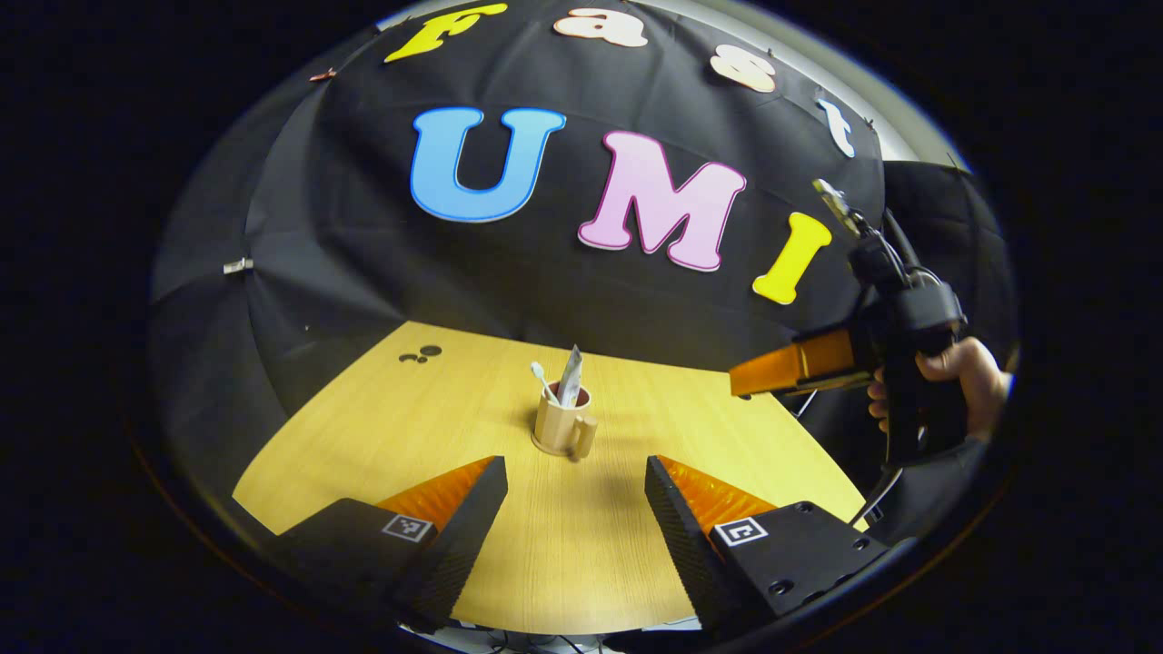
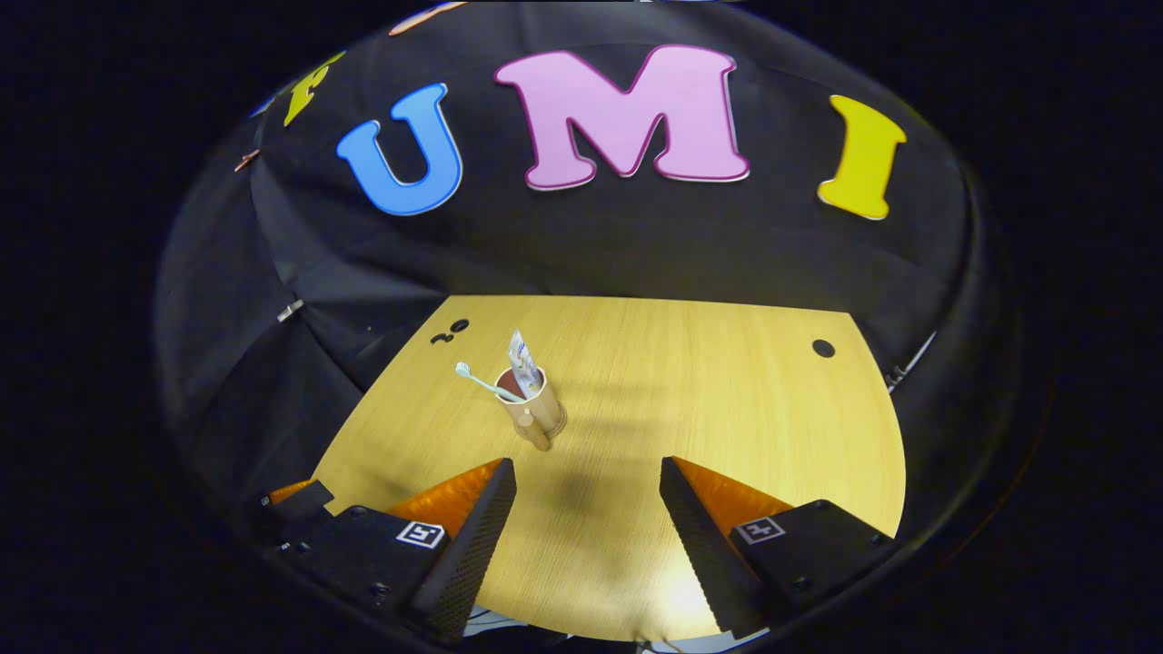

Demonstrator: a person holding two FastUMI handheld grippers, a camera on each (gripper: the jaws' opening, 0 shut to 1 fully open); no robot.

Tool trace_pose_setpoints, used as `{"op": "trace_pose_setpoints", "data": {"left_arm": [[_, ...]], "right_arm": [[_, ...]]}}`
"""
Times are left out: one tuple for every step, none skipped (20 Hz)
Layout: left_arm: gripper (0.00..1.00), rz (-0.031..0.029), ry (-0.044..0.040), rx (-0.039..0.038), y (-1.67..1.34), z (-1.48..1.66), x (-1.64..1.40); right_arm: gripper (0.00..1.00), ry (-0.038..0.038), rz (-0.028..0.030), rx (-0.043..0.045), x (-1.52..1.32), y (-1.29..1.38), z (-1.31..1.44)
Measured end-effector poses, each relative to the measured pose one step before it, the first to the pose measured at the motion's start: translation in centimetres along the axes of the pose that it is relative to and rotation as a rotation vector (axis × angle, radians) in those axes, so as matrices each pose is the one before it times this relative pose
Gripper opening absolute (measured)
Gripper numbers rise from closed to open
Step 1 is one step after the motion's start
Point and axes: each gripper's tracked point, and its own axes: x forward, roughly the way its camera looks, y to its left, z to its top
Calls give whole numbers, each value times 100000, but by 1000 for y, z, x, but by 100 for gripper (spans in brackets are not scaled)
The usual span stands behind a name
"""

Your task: Put the toothbrush and toothpaste on the desktop into the cup, then pick up the cup and place it on the coaster on the desktop.

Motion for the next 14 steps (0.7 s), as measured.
{"op": "trace_pose_setpoints", "data": {"left_arm": [[97, -71, -1838, -165, -350, 840, -414], [96, -1323, -1999, -632, -509, 702, -406], [97, -1891, -2229, -980, -551, 654, -457], [97, -414, -1766, -703, -301, 647, -380], [97, 786, -1377, -130, -65, 477, -437], [97, 861, -1661, 521, 4, 484, -285], [97, 1295, -1661, 687, -115, 517, -249], [97, 670, -1494, 1141, -167, 490, -209], [97, -903, -181, 2455, -392, 249, -196], [96, -226, 256, 3357, -229, -98, -138], [97, 1643, -429, 2919, 394, 206, -91], [97, 2592, -1217, 1495, 736, 437, -1], [97, 2772, -1400, -191, 465, 644, -157], [96, 2133, 17, -1029, 91, 91, -155]], "right_arm": [[98, -1554, -1040, 2531, -1059, -332, -604], [98, -1257, -1456, 2966, -857, -357, -651], [98, -2145, -1550, 2161, -777, -574, -413], [98, -2589, -2389, 1013, -774, -701, -552], [99, -3027, -2735, 535, -869, -943, -346], [99, -3058, -1338, 535, -1100, -493, -229], [99, -3224, -785, 1047, -1069, -113, -120], [98, -3324, -25, 962, -1286, -334, 127], [98, -2158, -358, 431, -661, -43, -135], [98, -1859, -547, -215, -767, -247, -187], [98, -1523, 319, -808, -675, -86, -63], [98, -511, 1166, -1649, -775, 125, -317], [98, -1017, 104, -2642, -616, -130, -486], [98, -1146, -393, -2842, -676, -367, -287]]}}
